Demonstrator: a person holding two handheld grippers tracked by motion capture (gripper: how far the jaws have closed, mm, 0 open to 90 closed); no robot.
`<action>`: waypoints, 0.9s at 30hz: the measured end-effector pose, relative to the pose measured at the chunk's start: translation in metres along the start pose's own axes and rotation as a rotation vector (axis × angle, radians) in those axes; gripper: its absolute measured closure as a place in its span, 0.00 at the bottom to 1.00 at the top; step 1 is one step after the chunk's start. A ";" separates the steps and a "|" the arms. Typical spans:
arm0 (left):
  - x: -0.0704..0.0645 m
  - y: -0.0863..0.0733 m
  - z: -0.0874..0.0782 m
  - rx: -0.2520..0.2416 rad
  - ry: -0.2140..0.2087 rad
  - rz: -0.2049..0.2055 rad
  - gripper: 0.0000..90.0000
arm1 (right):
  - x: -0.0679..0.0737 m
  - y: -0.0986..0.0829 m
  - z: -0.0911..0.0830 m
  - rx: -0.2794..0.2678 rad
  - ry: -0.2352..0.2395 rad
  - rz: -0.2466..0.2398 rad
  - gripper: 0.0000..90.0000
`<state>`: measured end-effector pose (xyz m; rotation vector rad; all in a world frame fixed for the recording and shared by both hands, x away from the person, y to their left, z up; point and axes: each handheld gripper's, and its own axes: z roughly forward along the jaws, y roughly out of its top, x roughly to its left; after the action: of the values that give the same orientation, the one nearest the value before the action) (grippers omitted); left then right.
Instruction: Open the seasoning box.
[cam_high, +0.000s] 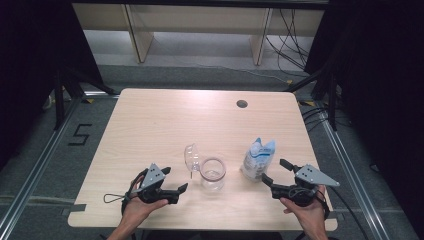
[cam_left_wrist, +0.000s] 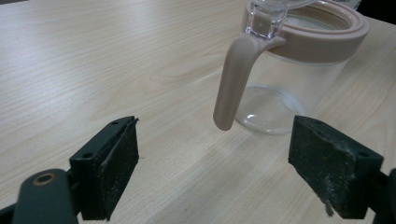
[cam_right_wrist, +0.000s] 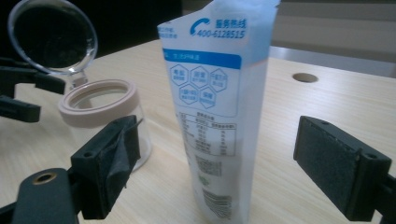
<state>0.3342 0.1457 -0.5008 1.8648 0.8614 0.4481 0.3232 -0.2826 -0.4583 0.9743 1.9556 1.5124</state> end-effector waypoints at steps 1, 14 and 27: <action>0.000 0.000 0.000 0.001 -0.001 0.001 0.17 | 0.001 0.000 0.001 0.009 -0.001 0.011 0.17; 0.001 -0.001 0.000 -0.003 0.001 -0.018 0.17 | -0.013 -0.005 0.025 0.044 0.012 -0.013 0.18; 0.001 0.000 0.002 0.001 -0.001 -0.010 0.17 | -0.011 -0.008 0.034 0.064 0.020 0.005 0.18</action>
<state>0.3357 0.1451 -0.5015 1.8613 0.8700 0.4409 0.3531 -0.2715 -0.4759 0.9944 2.0278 1.4759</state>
